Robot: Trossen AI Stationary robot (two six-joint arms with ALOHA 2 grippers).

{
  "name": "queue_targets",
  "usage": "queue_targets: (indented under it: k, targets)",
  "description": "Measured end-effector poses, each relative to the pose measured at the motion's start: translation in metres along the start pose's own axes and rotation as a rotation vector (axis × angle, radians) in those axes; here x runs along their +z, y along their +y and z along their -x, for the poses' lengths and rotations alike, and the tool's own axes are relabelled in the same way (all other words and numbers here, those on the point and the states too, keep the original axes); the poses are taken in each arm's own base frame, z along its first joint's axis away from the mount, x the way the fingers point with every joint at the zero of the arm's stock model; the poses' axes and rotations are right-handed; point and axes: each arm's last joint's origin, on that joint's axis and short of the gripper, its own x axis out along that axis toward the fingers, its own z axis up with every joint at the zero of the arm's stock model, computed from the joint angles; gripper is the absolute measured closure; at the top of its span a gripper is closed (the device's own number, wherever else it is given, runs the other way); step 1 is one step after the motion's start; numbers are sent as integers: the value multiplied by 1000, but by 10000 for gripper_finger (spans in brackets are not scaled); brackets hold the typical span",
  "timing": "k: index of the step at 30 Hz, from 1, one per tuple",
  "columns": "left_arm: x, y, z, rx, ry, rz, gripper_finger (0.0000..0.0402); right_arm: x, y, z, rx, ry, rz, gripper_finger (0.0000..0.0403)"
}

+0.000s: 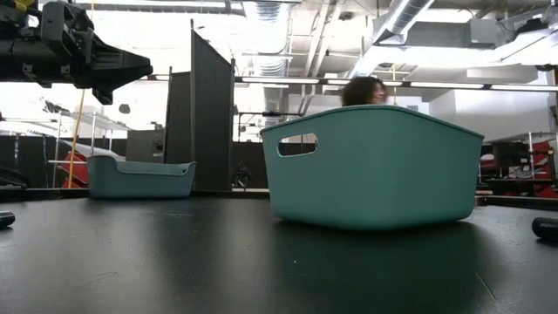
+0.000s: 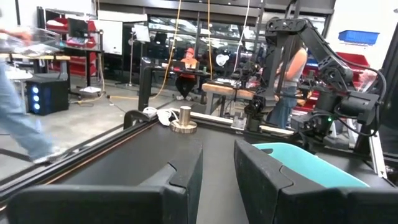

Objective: Sort batteries
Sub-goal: Put the black-brown battery into the light blue bin

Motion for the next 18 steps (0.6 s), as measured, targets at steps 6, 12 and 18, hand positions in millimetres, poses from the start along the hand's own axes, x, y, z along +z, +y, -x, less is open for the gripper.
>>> queue_targets:
  k: [6, 12, 18]
  targets:
    - [0, 0, 0, 0, 1, 1, 314, -1, 3, 6, -6, -8, 30, 367]
    - [0, 0, 0, 0, 3, 0, 314, -1, 3, 10, -28, -36, 62, 367]
    - [0, 0, 0, 0, 3, 0, 314, 0, 2, 15, -65, -56, 88, 368]
